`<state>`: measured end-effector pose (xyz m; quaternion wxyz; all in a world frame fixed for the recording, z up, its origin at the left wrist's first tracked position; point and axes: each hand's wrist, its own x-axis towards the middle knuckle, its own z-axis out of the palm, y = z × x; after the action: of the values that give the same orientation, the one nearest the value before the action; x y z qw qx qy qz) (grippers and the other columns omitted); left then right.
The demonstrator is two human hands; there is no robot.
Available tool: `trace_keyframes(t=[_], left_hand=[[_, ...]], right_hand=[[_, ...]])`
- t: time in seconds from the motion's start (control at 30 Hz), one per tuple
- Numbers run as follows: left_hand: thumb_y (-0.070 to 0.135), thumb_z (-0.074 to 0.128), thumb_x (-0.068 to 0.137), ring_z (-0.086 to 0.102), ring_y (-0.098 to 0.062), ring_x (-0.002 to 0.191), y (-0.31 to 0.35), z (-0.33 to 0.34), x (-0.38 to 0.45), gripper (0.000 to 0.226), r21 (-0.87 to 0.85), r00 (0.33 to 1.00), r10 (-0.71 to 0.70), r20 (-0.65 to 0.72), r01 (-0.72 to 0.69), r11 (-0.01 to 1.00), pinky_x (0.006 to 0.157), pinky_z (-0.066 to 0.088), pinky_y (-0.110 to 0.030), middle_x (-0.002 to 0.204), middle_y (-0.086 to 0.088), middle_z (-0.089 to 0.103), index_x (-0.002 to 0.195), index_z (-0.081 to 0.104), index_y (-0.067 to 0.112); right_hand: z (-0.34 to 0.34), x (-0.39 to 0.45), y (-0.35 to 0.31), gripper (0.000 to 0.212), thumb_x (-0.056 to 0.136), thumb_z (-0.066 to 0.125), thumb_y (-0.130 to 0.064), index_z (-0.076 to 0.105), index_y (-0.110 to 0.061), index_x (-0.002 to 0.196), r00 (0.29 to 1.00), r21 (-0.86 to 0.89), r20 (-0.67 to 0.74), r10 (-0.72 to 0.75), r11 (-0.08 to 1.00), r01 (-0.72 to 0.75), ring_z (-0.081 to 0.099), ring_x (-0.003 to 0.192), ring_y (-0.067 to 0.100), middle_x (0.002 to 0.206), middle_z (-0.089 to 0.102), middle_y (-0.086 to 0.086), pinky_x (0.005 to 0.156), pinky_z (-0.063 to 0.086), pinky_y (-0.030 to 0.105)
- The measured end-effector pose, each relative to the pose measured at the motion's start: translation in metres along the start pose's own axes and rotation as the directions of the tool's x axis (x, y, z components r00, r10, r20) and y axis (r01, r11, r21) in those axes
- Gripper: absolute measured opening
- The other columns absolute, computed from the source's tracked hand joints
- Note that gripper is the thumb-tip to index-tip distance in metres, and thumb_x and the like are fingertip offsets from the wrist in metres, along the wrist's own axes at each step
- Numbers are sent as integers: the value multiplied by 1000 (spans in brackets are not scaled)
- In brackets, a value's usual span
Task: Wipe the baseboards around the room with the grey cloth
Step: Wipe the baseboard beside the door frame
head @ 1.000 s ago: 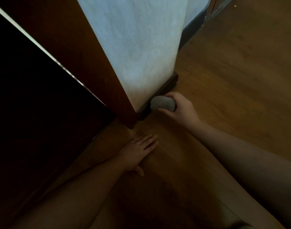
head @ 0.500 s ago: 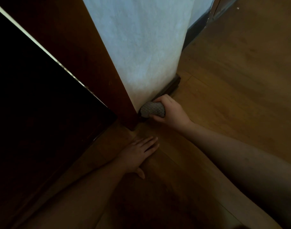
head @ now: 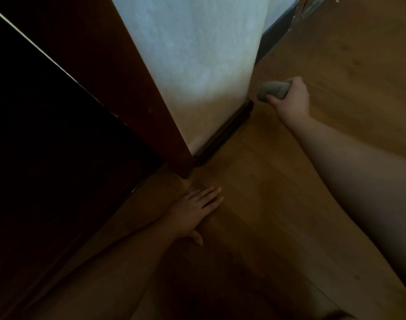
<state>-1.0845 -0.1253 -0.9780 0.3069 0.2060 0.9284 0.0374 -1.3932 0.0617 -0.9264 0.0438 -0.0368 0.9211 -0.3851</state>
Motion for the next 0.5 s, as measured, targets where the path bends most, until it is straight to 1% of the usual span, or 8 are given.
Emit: trace_keyframes(t=[0.07,0.13,0.2,0.27,0.33,0.4,0.43,0.5], left_hand=[[69,74,67,-22,-15,148,2,0,0,134,8,1000,-5,3,5,1000,121,-6,-39,155,4,-35,158,-13,22],[68,75,68,-20,-16,150,3,0,-1,133,3,1000,-8,13,8,1000,121,-6,-39,155,3,-35,158,-13,23],[67,76,69,-21,-14,148,1,-1,-1,132,-11,1000,-9,15,9,1000,118,-10,-36,154,5,-35,157,-13,24],[67,75,69,-26,-11,144,-1,-2,-1,132,-15,1000,-7,8,7,1000,116,-12,-34,154,5,-36,158,-12,24],[69,74,69,-29,-11,141,-1,-1,0,132,-8,1000,-2,15,2,1000,115,-14,-34,154,5,-36,157,-13,24],[70,74,69,-31,-11,140,0,0,1,133,-2,1000,-3,24,3,1000,113,-17,-33,154,4,-37,157,-14,24],[70,73,69,-31,-11,140,0,0,2,133,2,1000,-5,26,5,1000,112,-17,-33,154,4,-37,157,-14,24],[70,73,68,-31,-12,140,-1,0,3,133,6,1000,-4,24,3,1000,113,-17,-33,154,3,-37,157,-13,24]], right_hand=[[-2,6,1,51,81,78,-31,51,-9,119,999,13,-15,47,999,-47,54,113,23,123,56,11,96,48,38],[-3,0,3,51,82,78,-32,51,-9,119,997,35,-20,72,997,-71,55,112,23,122,57,11,94,49,38],[-1,-11,8,50,83,78,-33,51,-10,118,996,53,-15,83,995,-83,56,110,24,121,57,11,92,49,39],[2,-27,15,45,83,78,-34,52,-13,113,998,79,12,69,994,-70,56,106,22,115,58,7,88,50,37],[7,-47,24,40,83,78,-36,50,-21,108,993,105,107,46,993,-57,57,98,15,108,57,-2,81,51,32],[14,-67,33,40,81,79,-36,50,-26,106,975,111,220,-1,993,-25,55,91,6,100,54,-12,76,48,25],[18,-76,36,41,79,80,-35,51,-26,106,966,103,255,-40,995,14,54,90,4,99,53,-14,75,45,23],[30,-91,39,43,76,83,-35,53,-26,105,945,86,300,-127,991,106,53,92,8,101,54,-8,75,42,23]])
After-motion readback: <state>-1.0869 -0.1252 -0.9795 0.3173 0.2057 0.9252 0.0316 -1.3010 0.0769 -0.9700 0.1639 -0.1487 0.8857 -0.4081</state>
